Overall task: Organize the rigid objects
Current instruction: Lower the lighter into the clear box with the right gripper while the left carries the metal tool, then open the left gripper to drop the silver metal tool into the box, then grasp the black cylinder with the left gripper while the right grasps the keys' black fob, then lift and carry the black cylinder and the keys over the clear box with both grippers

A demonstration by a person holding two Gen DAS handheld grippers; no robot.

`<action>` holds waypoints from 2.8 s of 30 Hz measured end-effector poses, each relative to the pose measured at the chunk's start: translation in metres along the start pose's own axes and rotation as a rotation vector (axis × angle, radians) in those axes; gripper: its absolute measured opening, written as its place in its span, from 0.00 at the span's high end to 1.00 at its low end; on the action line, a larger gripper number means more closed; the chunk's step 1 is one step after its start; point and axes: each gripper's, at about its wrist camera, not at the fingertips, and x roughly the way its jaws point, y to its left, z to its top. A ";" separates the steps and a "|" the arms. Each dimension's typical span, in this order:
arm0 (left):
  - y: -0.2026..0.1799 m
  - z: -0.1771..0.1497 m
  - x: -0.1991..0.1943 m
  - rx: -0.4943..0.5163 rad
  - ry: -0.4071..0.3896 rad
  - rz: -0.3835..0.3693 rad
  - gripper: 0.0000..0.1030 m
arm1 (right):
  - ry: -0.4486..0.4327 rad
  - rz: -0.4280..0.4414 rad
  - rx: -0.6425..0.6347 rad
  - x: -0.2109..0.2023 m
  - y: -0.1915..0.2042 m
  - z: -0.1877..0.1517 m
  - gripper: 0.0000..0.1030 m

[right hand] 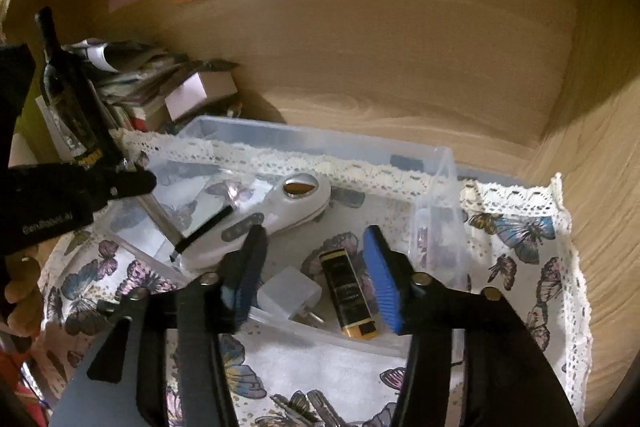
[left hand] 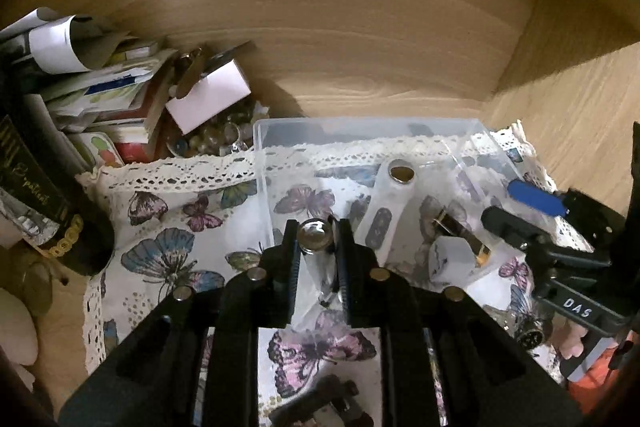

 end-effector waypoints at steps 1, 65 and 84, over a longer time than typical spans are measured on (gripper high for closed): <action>-0.001 -0.001 -0.003 0.001 -0.005 -0.006 0.73 | -0.022 -0.001 0.003 -0.008 0.000 0.001 0.46; -0.042 -0.112 -0.004 0.032 0.107 0.004 0.83 | 0.065 -0.008 0.207 -0.058 -0.013 -0.117 0.70; -0.053 -0.065 -0.061 0.068 -0.089 -0.028 0.83 | -0.090 0.058 0.087 -0.049 0.010 -0.031 0.70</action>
